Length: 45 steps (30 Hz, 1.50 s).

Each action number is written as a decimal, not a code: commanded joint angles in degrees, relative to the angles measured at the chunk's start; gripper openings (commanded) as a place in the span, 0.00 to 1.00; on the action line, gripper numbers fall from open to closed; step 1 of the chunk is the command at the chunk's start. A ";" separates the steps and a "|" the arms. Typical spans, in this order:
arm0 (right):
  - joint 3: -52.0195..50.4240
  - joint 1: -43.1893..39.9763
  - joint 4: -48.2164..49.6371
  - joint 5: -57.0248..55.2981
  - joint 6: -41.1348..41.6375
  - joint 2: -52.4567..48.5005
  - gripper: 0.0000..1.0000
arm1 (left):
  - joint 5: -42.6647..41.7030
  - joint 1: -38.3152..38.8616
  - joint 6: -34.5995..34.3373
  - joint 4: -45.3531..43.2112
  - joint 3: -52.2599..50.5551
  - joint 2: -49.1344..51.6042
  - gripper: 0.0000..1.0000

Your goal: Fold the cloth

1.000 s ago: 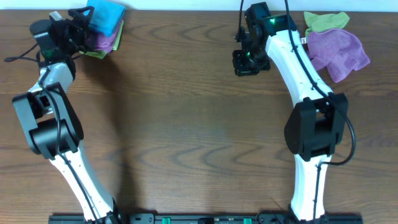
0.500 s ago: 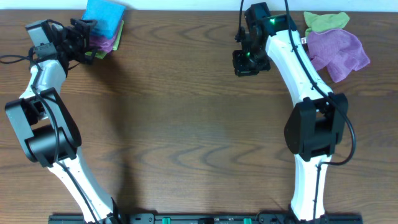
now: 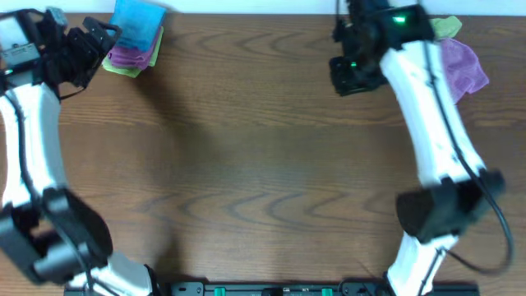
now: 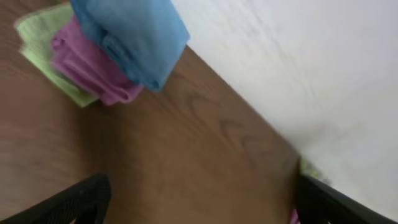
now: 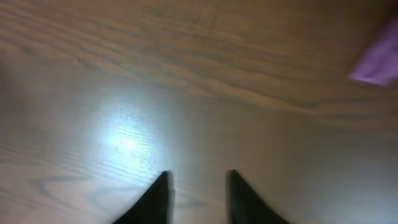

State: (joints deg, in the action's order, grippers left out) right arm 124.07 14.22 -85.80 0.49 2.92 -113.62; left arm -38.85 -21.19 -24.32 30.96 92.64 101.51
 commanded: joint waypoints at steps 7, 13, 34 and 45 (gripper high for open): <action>1.49 0.39 -10.36 -6.49 -2.58 17.94 0.97 | 5.46 2.97 18.21 16.61 0.33 -20.28 0.96; -4.55 0.48 -11.50 -6.49 -1.07 35.87 0.99 | 13.53 9.70 20.46 24.35 -2.05 -37.62 0.96; -40.98 0.44 -2.71 -7.34 -1.29 77.53 0.99 | 11.78 14.51 16.72 28.79 -21.55 -65.64 0.95; -40.98 0.44 -3.87 -7.34 -1.29 77.53 0.99 | 15.28 14.47 16.87 31.82 -21.55 -65.64 0.95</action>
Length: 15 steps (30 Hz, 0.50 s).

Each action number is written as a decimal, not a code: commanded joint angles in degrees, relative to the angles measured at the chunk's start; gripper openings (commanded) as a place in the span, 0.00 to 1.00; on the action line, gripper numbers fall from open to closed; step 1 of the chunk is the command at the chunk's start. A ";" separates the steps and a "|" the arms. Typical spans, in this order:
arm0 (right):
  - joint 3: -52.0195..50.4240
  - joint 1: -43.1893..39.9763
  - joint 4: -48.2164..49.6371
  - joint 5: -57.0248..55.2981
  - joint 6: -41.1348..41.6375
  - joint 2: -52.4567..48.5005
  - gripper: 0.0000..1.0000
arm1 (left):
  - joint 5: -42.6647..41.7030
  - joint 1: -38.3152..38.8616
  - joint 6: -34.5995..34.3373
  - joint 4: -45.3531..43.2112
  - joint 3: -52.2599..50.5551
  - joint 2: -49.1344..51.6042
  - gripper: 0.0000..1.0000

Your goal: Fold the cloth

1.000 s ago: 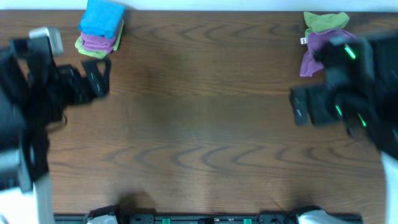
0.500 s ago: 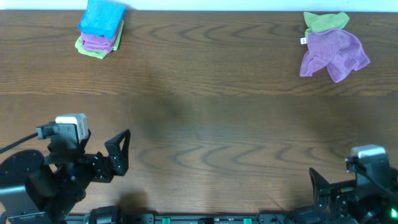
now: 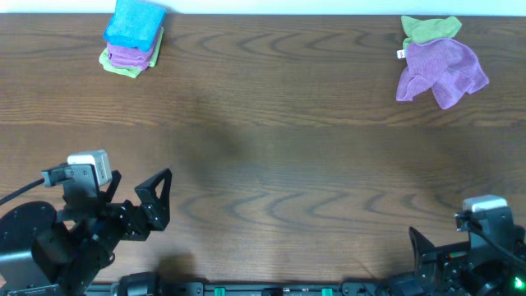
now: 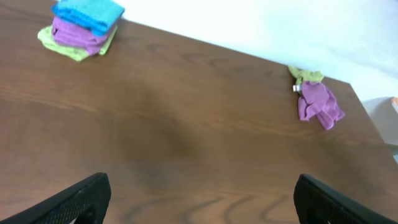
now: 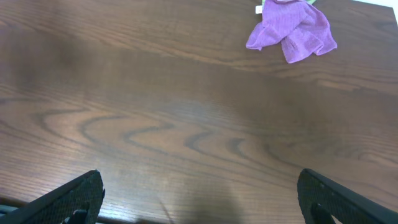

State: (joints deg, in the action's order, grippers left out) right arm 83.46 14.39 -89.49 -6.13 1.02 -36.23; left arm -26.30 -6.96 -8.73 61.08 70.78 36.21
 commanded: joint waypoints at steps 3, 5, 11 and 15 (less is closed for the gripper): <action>-0.37 0.26 -0.17 -0.72 0.61 0.13 0.99 | 7.28 0.24 1.27 5.27 0.31 -0.33 0.95; -0.37 0.26 -0.17 -0.72 0.61 0.13 0.99 | 11.39 0.24 1.38 5.35 0.31 -0.33 0.95; -0.37 0.26 -0.17 -0.72 0.61 0.13 0.99 | 13.44 1.11 8.87 0.52 -4.63 -2.82 0.95; -0.37 0.26 -0.17 -0.72 0.61 0.13 0.99 | 13.44 3.54 13.09 -9.31 -15.96 -10.01 0.95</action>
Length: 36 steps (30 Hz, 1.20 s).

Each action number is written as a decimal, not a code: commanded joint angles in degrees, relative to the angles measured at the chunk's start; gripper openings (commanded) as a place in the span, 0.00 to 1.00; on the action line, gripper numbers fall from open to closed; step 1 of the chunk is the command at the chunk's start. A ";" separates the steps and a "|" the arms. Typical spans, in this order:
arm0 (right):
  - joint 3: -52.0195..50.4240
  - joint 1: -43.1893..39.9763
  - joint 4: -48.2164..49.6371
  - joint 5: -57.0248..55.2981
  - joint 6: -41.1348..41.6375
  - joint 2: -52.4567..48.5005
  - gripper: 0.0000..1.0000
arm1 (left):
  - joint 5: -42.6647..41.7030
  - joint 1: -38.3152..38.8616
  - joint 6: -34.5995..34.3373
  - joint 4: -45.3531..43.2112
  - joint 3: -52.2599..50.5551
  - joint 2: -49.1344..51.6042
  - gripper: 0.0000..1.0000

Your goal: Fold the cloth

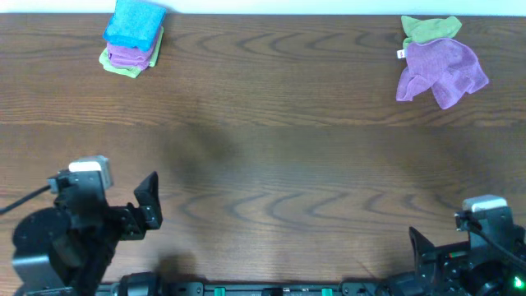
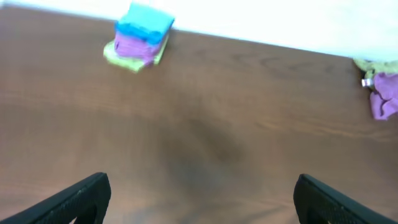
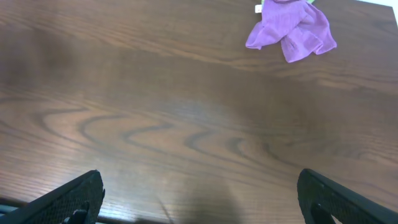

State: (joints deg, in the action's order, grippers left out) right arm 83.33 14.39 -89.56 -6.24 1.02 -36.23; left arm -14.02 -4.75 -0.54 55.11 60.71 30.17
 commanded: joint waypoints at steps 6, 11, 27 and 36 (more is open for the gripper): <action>-0.24 0.26 -0.11 -0.61 0.61 0.13 0.99 | 0.44 3.89 2.03 -18.91 -25.88 -16.39 0.95; -0.24 0.26 -0.11 -0.61 0.63 0.13 0.99 | 0.48 4.44 -1.25 -25.33 -36.61 -22.88 0.95; -0.24 0.26 -0.11 -0.61 0.61 0.13 0.99 | 6.56 4.39 -4.28 -33.11 -51.34 -29.62 0.95; -0.24 0.26 -0.11 -0.61 0.61 0.13 0.99 | 8.07 4.39 -4.83 -37.68 -55.36 -29.99 0.95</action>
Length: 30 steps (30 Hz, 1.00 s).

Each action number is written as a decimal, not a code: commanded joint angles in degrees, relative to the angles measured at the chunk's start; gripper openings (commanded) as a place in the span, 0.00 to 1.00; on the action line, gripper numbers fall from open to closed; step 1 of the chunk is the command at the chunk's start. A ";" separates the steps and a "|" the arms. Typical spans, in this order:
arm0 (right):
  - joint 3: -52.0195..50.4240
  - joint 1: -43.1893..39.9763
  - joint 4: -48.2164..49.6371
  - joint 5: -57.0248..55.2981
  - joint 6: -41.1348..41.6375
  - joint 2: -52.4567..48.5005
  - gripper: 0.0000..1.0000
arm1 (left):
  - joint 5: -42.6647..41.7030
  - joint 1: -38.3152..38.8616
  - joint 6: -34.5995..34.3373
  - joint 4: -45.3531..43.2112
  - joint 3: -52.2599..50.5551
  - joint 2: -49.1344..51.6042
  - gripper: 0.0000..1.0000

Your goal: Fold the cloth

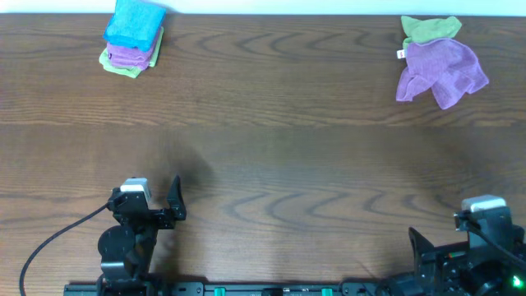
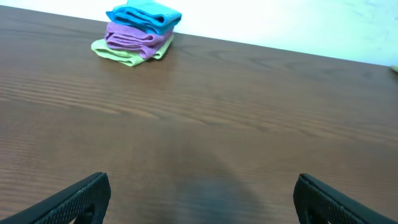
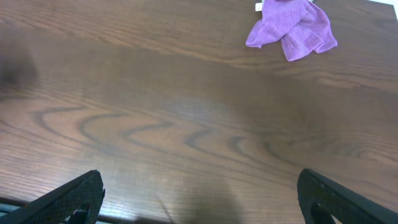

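Observation:
A crumpled purple cloth [image 1: 442,72] lies at the far right of the table, with a green cloth [image 1: 431,28] bunched just behind it; the purple one also shows in the right wrist view [image 3: 292,31]. My left gripper [image 1: 158,210] sits at the near edge, left of centre, open and holding nothing, its fingers [image 2: 74,199] spread wide. At the near right corner my right gripper [image 1: 448,251] is also open and holds nothing, with its fingers [image 3: 71,199] far apart. Both grippers are far from the cloths.
A stack of folded cloths [image 1: 131,37], blue on purple on green, stands at the far left and appears ahead in the left wrist view [image 2: 138,34]. Bare brown table [image 1: 271,148] lies between the arms and the cloths.
My left arm has shifted to the right along the near edge and tucked in lower; its camera now looks flat across the table at the folded stack. The right arm has not moved.
At first my left gripper was by the folded stack at the far left and my right gripper near the purple cloth at the far right. Then both arms were back at the near edge, open. The left arm has since turned and settled lower.

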State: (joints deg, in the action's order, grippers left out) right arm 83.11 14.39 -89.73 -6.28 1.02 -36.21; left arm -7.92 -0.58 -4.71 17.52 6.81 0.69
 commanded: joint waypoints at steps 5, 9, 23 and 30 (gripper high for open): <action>-0.02 0.26 0.07 -0.57 0.61 0.11 0.99 | 2.78 0.13 1.60 0.09 -1.46 -0.50 0.95; -0.02 0.26 0.07 -0.57 0.61 0.11 0.99 | 2.62 0.13 4.09 0.04 -1.46 -0.46 0.95; -0.02 0.26 0.07 -0.57 0.61 0.11 0.99 | 2.56 0.13 4.09 0.02 -1.46 -0.44 0.95; -0.02 0.26 0.07 -0.57 0.61 0.11 0.99 | 2.56 0.13 4.11 0.02 -1.46 -0.44 0.95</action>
State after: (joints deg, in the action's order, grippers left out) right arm 83.11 14.39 -89.71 -6.28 1.02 -36.21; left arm -6.59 -0.58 -1.43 17.52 6.81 0.69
